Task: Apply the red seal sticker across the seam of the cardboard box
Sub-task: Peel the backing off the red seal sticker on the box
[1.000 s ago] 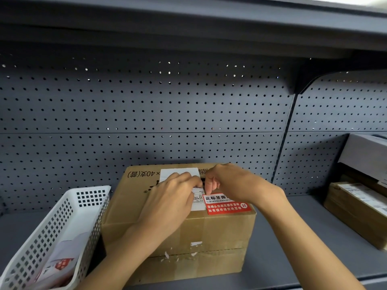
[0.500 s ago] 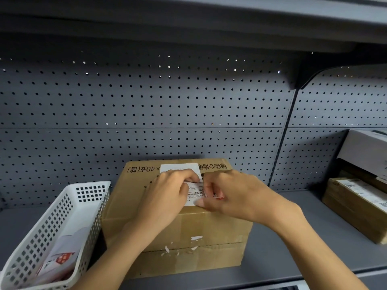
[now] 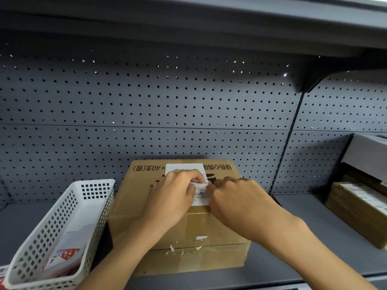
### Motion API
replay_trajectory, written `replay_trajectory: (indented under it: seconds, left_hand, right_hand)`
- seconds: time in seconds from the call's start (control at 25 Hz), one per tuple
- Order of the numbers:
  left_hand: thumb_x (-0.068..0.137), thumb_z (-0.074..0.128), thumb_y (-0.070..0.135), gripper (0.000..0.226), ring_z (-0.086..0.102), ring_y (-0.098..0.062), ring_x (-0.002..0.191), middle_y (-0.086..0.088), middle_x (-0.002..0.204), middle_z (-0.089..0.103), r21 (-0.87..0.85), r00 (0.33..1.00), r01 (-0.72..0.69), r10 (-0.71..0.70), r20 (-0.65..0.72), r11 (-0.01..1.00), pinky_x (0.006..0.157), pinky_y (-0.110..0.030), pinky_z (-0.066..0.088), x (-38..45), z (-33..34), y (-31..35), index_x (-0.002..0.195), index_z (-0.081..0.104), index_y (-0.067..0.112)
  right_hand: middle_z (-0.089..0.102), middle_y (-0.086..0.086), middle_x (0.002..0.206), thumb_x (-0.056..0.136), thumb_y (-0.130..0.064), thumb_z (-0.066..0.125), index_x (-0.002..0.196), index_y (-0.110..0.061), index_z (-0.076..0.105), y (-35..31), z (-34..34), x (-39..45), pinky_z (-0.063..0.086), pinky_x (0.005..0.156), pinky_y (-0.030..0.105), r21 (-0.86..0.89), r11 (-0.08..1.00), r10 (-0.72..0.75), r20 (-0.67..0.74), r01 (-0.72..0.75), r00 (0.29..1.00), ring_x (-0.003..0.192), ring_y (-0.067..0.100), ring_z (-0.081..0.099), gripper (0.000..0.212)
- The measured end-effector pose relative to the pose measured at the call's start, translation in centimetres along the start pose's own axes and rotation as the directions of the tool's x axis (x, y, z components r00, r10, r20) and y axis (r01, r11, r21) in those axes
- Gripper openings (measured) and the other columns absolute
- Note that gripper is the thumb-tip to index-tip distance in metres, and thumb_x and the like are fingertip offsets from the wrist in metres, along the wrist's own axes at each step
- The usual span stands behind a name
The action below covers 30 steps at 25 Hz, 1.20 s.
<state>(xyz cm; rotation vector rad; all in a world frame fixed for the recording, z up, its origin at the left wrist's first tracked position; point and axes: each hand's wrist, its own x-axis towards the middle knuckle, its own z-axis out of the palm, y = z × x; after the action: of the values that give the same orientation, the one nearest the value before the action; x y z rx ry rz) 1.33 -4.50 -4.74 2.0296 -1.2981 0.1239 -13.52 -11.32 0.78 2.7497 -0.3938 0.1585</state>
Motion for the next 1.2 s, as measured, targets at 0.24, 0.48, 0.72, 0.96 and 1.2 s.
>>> replay_trajectory:
  seconds: [0.24, 0.48, 0.72, 0.96, 1.2]
  left_hand:
    - [0.081, 0.037, 0.017, 0.041, 0.066, -0.013, 0.082, 0.014, 0.102, 0.074, 0.002, 1.0, 0.009, -0.009, 0.011, 1.0, 0.075, -0.039, 0.057, 0.0, -0.1, 0.2, 0.103, 0.064, 0.039]
    - [0.086, 0.042, 0.016, 0.038, 0.068, -0.011, 0.081, 0.013, 0.107, 0.075, 0.022, 1.0, -0.003, 0.002, 0.008, 1.0, 0.075, -0.038, 0.06, 0.1, -0.1, 0.2, 0.105, 0.068, 0.036]
    - [0.086, 0.042, 0.019, 0.036, 0.069, -0.011, 0.096, 0.014, 0.11, 0.074, 0.03, 1.0, -0.006, 0.006, 0.002, 1.0, 0.075, -0.038, 0.06, 0.1, 0.0, 0.1, 0.105, 0.068, 0.037]
    - [0.087, 0.044, 0.016, 0.035, 0.069, -0.01, 0.095, 0.015, 0.11, 0.074, 0.036, 1.0, -0.008, 0.008, -0.003, 0.999, 0.075, -0.038, 0.06, 0.1, -0.2, 0.2, 0.104, 0.069, 0.035]
    - [0.083, 0.038, 0.024, 0.038, 0.07, -0.01, 0.093, 0.016, 0.108, 0.074, 0.032, 1.0, -0.001, 0.002, -0.01, 0.999, 0.075, -0.039, 0.06, 0.1, 0.0, 0.1, 0.104, 0.066, 0.039]
  right_hand:
    - [0.062, 0.009, 0.102, 0.101, -0.018, 0.036, 0.099, -0.016, 0.053, 1.4, -1.5, 1.3, 0.032, 0.064, 0.036, -0.028, 0.994, -0.1, 0.186, 0.107, 0.978, 0.076, 0.028, 0.047, 0.017]
    - [0.059, 0.0, 0.091, 0.1, -0.038, 0.037, 0.089, -0.024, 0.048, 5.0, -3.4, 1.1, 0.047, 0.071, 0.037, 0.15, 0.989, -0.047, 0.263, 0.007, 0.964, 0.081, 0.024, 0.057, 0.021]
    - [0.069, -0.002, 0.099, 0.098, -0.043, 0.041, 0.098, -0.024, 0.06, 6.8, -3.6, 0.4, 0.054, 0.08, 0.042, 0.2, 0.979, -0.021, 0.218, -0.023, 0.976, 0.089, 0.021, 0.064, 0.026]
    - [0.067, -0.007, 0.092, 0.096, -0.043, 0.043, 0.087, -0.031, 0.055, 7.3, -3.6, -0.3, 0.051, 0.075, 0.036, 0.182, 0.982, 0.023, 0.152, -0.051, 0.988, 0.087, 0.019, 0.064, 0.019]
    - [0.062, -0.013, 0.085, 0.096, -0.043, 0.044, 0.072, -0.038, 0.044, 8.6, -3.4, -0.8, 0.047, 0.07, 0.031, 0.23, 0.968, 0.066, 0.149, -0.099, 0.987, 0.083, 0.016, 0.063, 0.025]
